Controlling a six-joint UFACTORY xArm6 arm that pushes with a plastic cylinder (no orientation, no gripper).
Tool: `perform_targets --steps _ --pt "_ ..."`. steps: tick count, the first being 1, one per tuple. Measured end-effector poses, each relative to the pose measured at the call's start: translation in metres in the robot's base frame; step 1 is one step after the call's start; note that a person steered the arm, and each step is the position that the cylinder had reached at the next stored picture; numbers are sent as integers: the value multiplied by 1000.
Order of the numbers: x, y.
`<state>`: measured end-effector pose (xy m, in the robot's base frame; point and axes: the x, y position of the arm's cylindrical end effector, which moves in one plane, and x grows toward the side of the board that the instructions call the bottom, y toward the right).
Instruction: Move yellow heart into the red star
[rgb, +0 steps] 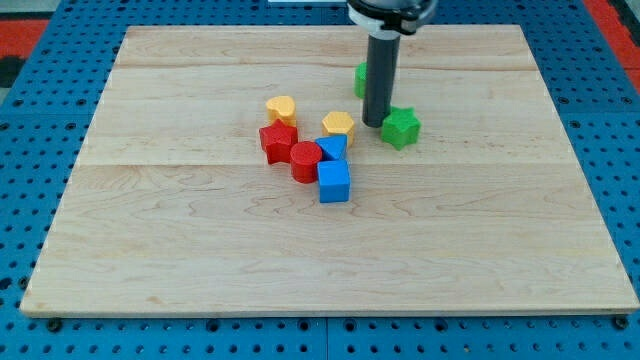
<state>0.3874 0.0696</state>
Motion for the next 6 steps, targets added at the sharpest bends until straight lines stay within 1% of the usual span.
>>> perform_targets --steps 1,2,3,4,5,6 --pt "11 -47" --pt "3 -81" --pt "-16 -75" --pt "-39 -81" --pt "-46 -118" --pt "-21 -128"
